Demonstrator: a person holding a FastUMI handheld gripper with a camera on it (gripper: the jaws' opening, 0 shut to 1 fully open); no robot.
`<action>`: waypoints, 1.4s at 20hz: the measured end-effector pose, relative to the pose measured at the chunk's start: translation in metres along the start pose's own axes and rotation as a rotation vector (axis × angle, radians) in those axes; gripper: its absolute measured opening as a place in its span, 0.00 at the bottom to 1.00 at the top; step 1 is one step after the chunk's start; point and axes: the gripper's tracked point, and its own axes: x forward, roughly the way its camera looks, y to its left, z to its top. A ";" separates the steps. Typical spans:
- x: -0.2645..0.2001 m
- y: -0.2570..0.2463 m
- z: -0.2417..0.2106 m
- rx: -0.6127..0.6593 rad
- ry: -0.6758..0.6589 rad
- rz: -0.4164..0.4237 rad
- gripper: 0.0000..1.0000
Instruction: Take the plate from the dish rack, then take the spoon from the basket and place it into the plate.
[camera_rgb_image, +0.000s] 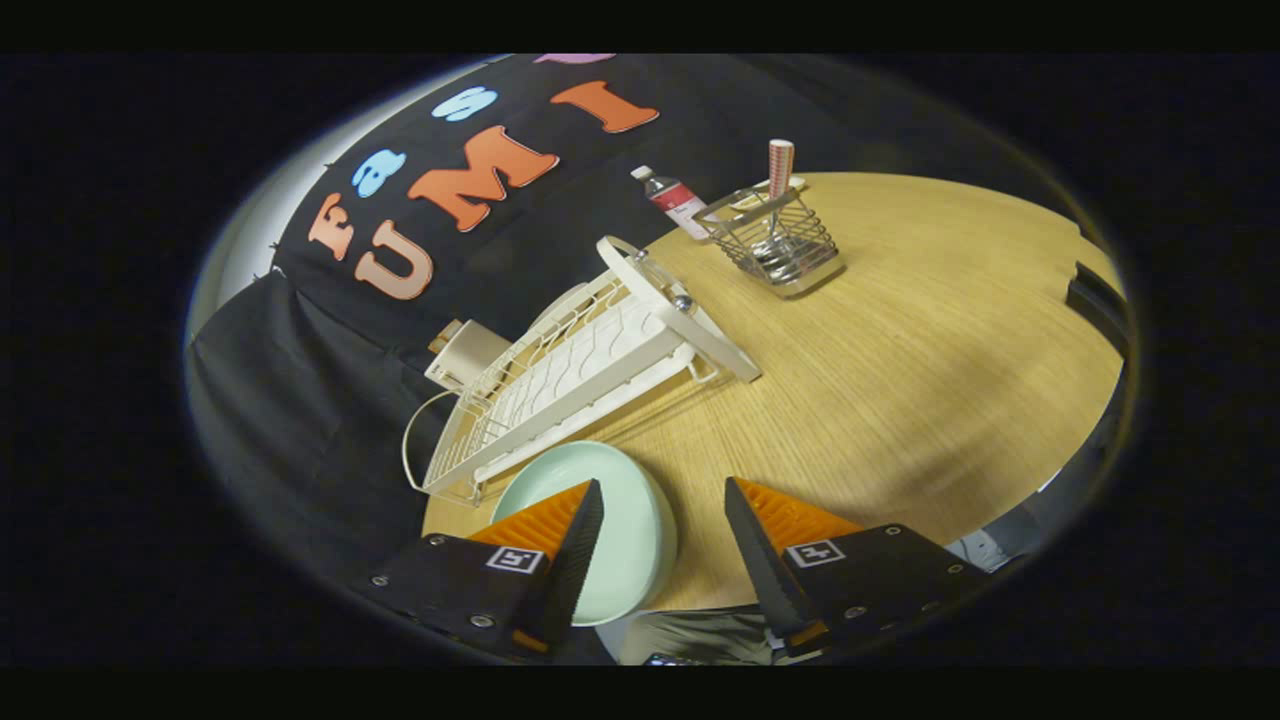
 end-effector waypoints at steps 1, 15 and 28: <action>-0.003 -0.006 0.010 -0.027 -0.021 -0.015 0.82; -0.044 -0.084 0.180 -0.317 -0.361 -0.202 0.98; 0.024 -0.080 0.229 -0.485 -0.413 -0.177 0.83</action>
